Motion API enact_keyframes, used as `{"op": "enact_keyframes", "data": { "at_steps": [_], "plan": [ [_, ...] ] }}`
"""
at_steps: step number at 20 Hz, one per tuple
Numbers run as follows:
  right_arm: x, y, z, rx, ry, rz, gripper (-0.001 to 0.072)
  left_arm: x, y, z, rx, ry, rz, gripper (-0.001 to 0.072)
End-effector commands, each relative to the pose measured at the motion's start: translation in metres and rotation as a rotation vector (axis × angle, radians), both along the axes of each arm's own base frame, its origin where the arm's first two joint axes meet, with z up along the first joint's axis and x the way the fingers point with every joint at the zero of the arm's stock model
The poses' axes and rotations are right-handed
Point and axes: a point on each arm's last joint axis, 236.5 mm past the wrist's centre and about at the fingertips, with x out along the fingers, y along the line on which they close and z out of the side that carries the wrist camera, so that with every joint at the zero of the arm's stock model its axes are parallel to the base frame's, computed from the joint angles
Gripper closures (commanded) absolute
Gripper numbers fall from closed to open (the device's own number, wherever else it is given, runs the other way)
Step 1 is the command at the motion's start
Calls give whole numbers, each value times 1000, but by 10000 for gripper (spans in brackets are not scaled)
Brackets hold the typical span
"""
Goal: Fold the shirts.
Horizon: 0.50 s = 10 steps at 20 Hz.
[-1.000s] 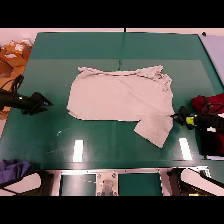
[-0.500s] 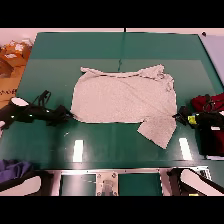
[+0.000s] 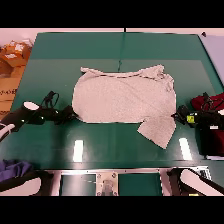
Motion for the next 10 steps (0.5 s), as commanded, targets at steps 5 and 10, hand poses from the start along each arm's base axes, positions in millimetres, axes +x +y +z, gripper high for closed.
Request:
{"op": "enact_keyframes", "data": {
  "at_steps": [5,10],
  "plan": [
    [3,3,3,11,-19,7,702,-6,3,-17,18,15,-45,684],
    [10,6,30,16,-57,49,702,-47,53,23,227,29,-164,685]
  ]
}}
